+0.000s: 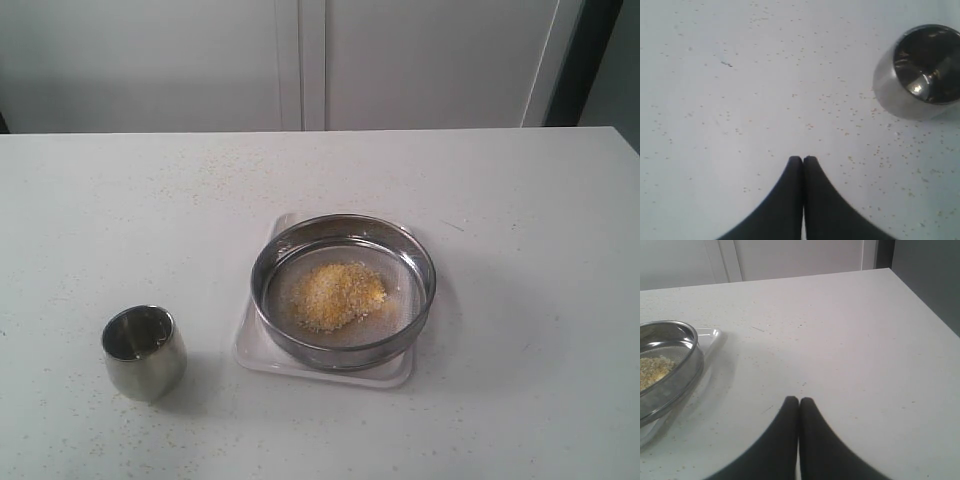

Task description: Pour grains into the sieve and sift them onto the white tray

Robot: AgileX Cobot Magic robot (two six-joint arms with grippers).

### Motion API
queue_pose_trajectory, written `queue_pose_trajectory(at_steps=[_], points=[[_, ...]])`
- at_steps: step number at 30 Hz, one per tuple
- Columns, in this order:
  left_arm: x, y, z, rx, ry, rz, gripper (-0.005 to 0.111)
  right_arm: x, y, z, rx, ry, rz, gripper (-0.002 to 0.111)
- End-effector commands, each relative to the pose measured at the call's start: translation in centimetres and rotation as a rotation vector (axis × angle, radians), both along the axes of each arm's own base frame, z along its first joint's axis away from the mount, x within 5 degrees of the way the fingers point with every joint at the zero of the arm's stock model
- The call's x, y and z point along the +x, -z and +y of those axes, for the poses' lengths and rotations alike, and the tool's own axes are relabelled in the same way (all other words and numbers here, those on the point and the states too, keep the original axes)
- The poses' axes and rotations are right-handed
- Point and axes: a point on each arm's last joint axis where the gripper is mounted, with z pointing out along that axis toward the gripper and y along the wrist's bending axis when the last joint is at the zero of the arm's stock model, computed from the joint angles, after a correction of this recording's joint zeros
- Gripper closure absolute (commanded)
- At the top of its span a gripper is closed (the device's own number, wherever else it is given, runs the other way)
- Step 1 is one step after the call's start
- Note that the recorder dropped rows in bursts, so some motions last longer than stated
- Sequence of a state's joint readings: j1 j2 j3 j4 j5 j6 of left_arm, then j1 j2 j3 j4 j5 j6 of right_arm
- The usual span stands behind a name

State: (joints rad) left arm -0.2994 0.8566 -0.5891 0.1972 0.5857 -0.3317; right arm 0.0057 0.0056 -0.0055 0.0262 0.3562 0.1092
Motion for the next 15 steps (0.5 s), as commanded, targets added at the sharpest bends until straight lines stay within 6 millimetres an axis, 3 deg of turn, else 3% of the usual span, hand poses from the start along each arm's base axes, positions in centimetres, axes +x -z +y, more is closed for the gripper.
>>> queue_pose_trajectory(at_steps=[1,15], points=[[-0.2,-0.5,1.1,-0.036,-0.098,-0.013,0.107,0.0,0.0,0.0,0.002,0.006,-0.014,0.108],[-1.1,-1.4,2.9,-0.051,-0.219,-0.087,0.107,0.0,0.0,0.0,0.002,0.006,-0.014,0.108]])
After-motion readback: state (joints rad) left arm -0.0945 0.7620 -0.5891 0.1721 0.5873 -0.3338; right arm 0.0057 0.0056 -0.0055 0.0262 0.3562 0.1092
